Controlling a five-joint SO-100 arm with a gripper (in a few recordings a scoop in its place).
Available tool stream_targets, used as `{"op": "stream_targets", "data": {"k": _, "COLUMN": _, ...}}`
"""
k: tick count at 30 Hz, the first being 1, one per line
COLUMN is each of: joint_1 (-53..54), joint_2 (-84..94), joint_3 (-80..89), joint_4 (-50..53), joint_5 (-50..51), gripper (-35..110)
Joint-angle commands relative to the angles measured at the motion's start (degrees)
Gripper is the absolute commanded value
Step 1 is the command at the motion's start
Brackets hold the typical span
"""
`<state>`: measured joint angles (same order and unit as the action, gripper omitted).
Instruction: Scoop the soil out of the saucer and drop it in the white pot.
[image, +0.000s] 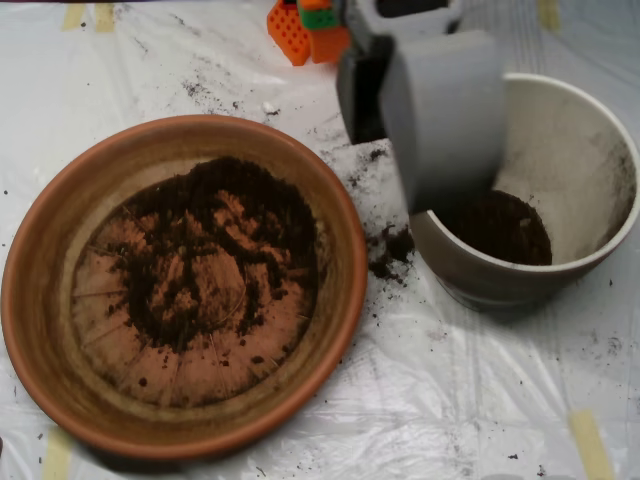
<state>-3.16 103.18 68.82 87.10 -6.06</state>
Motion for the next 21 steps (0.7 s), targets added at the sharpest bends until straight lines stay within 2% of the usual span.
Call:
{"op": "stream_targets", "data": {"k": 1, "joint_1": 6.3, "joint_2": 5.1, "joint_3": 0.8, "joint_4": -0.6, "joint_5": 1.1, "gripper": 47}}
{"op": "stream_targets", "data": {"k": 13, "joint_1": 25.0, "joint_2": 2.3, "joint_3": 28.7, "joint_4": -12.6, "joint_5": -7.1, "gripper": 49}}
{"op": "stream_targets", "data": {"k": 21, "joint_1": 33.7, "joint_2": -17.6, "joint_3": 23.6, "joint_4": -10.4, "joint_5": -13.8, "gripper": 52}}
